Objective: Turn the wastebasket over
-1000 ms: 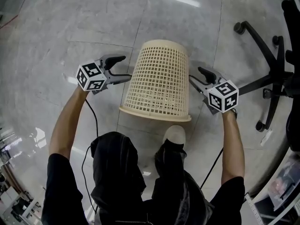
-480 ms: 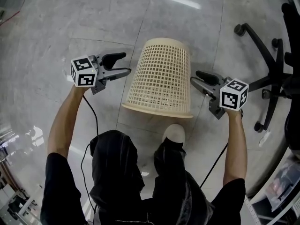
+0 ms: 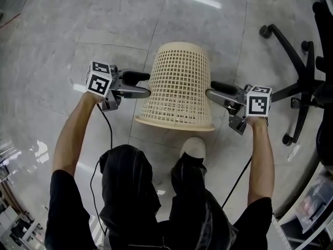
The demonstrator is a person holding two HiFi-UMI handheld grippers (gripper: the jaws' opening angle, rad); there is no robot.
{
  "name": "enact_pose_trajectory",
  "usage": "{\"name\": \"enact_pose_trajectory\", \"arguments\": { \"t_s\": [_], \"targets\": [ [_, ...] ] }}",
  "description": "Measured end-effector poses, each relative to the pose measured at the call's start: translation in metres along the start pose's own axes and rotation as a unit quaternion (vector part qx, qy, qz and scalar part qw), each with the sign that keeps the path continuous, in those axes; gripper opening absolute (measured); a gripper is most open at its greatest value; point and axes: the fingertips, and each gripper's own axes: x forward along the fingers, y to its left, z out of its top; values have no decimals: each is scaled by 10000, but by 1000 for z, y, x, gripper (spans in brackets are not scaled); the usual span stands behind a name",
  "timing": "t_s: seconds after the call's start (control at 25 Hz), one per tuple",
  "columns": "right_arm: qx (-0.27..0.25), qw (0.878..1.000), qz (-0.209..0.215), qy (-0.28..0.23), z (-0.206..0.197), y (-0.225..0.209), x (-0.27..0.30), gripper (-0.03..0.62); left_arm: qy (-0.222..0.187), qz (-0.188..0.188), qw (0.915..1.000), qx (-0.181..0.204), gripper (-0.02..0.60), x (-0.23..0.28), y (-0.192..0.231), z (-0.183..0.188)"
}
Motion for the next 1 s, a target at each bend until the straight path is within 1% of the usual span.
{"name": "enact_pose_trajectory", "arguments": {
  "t_s": [0.12,0.24,0.4,0.52,0.56,0.68,0.84,1.0],
  "targets": [
    [-19,10000,2,34,-1,1,3,264,80,-41,9999,69,347,2,0,0],
    [-83,9999,20,64,0,4,3,264,205,-3,9996,197,347,2,0,-1],
    [-386,9992,-81,106,3,9,7,261,378,133,9972,638,347,-2,-2,0],
    [-620,9979,-196,26,10,13,8,261,527,254,9922,1102,346,-3,-5,2],
    [-688,9974,-187,-28,14,16,7,261,594,295,9906,1197,346,-2,-6,2],
    [-863,9961,-127,-118,23,28,6,261,817,364,9863,1384,346,1,-9,-3],
    [-1248,9918,-265,-107,30,40,10,261,1067,471,9795,1641,347,4,-7,-12],
    [-1727,9840,-417,-138,39,55,12,261,1175,650,9715,1952,347,5,-7,-12]
  ]
}}
